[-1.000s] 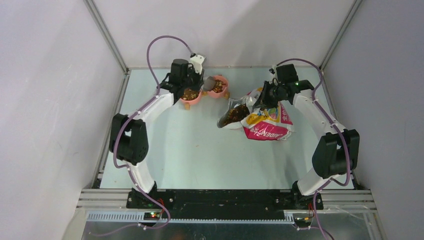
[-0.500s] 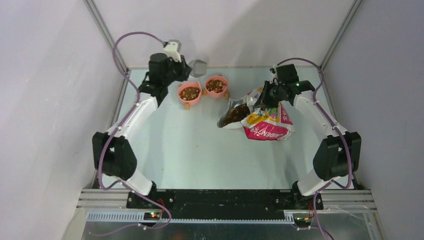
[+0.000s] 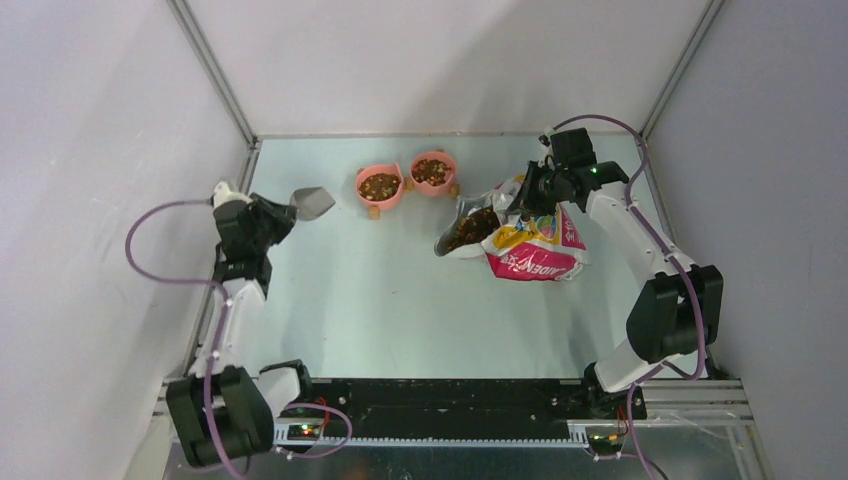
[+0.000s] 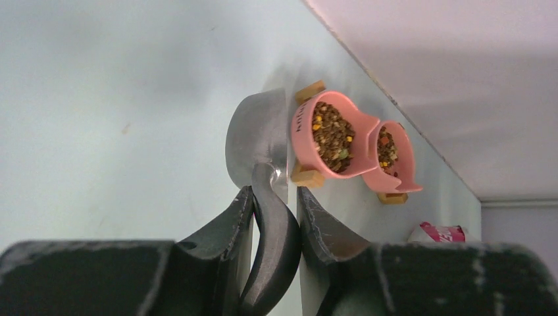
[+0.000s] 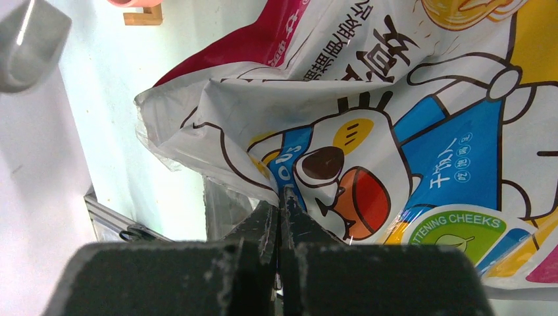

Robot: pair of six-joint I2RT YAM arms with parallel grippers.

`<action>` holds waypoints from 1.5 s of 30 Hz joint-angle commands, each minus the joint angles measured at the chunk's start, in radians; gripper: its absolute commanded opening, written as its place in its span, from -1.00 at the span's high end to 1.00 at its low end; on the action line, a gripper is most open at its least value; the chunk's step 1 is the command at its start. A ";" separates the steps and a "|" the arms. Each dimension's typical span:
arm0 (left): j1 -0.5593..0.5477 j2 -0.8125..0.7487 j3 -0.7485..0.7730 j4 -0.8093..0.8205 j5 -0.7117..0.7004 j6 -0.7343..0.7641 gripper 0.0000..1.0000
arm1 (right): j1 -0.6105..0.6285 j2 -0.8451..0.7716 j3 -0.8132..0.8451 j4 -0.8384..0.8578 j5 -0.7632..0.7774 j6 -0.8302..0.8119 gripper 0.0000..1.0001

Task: Serve the pet food
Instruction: Place the spatula at the center of the board, then adjust the pet food bag at the center of the board.

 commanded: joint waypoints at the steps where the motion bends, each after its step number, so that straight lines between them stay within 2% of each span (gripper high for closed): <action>1: 0.054 -0.144 -0.100 0.049 -0.051 -0.135 1.00 | -0.016 -0.037 0.013 0.084 0.079 0.005 1.00; 10: 0.064 -0.125 -0.320 0.120 -0.159 -0.265 0.99 | 0.002 -0.019 0.013 0.101 0.071 0.008 1.00; 12: 0.063 -0.116 -0.325 0.080 -0.194 -0.263 0.84 | 0.008 -0.024 0.013 0.111 0.071 0.010 1.00; 16: 0.064 -0.094 -0.297 -0.039 -0.232 -0.271 0.33 | 0.007 -0.024 0.015 0.113 0.071 0.015 1.00; 17: 0.064 -0.087 -0.285 -0.113 -0.252 -0.284 0.09 | 0.008 -0.024 0.015 0.112 0.073 0.014 1.00; 18: 0.065 -0.075 -0.261 -0.149 -0.266 -0.290 -0.02 | 0.007 -0.024 0.015 0.110 0.074 0.014 1.00; 19: 0.064 -0.067 -0.248 -0.218 -0.289 -0.298 -0.23 | 0.009 -0.025 0.015 0.109 0.076 0.014 1.00; 22: 0.065 -0.027 -0.197 -0.316 -0.314 -0.296 -0.50 | 0.009 -0.023 0.015 0.107 0.078 0.011 1.00; 25: 0.064 -0.009 -0.173 -0.399 -0.350 -0.295 -0.63 | 0.009 -0.023 0.015 0.109 0.076 0.006 1.00; 28: 0.064 -0.018 -0.145 -0.449 -0.391 -0.290 -0.93 | 0.008 -0.023 0.015 0.107 0.076 0.003 1.00; 32: 0.064 -0.064 -0.073 -0.612 -0.499 -0.284 -0.99 | 0.008 -0.027 0.015 0.104 0.081 -0.003 1.00; 36: 0.064 -0.161 -0.030 -0.658 -0.556 -0.238 -0.99 | 0.006 -0.033 0.013 0.108 0.090 -0.017 1.00; 37: 0.063 -0.192 -0.019 -0.647 -0.548 -0.219 -1.00 | 0.006 -0.033 0.013 0.113 0.092 -0.020 1.00; 39: 0.059 -0.216 0.001 -0.568 -0.421 -0.099 -0.85 | 0.005 -0.036 0.013 0.121 0.092 -0.025 1.00; 42: -0.012 -0.220 0.016 -0.365 -0.147 0.026 -0.83 | 0.004 -0.041 0.013 0.133 0.085 -0.033 1.00; 43: -0.069 -0.214 0.030 -0.323 -0.055 0.044 -0.83 | 0.006 -0.043 0.013 0.140 0.082 -0.035 1.00; 44: -0.102 -0.196 0.038 -0.247 -0.018 0.076 -0.83 | 0.006 -0.047 0.013 0.143 0.077 -0.039 1.00; 45: -0.182 -0.182 0.059 -0.214 0.040 0.094 -0.83 | 0.009 -0.049 0.013 0.149 0.074 -0.041 1.00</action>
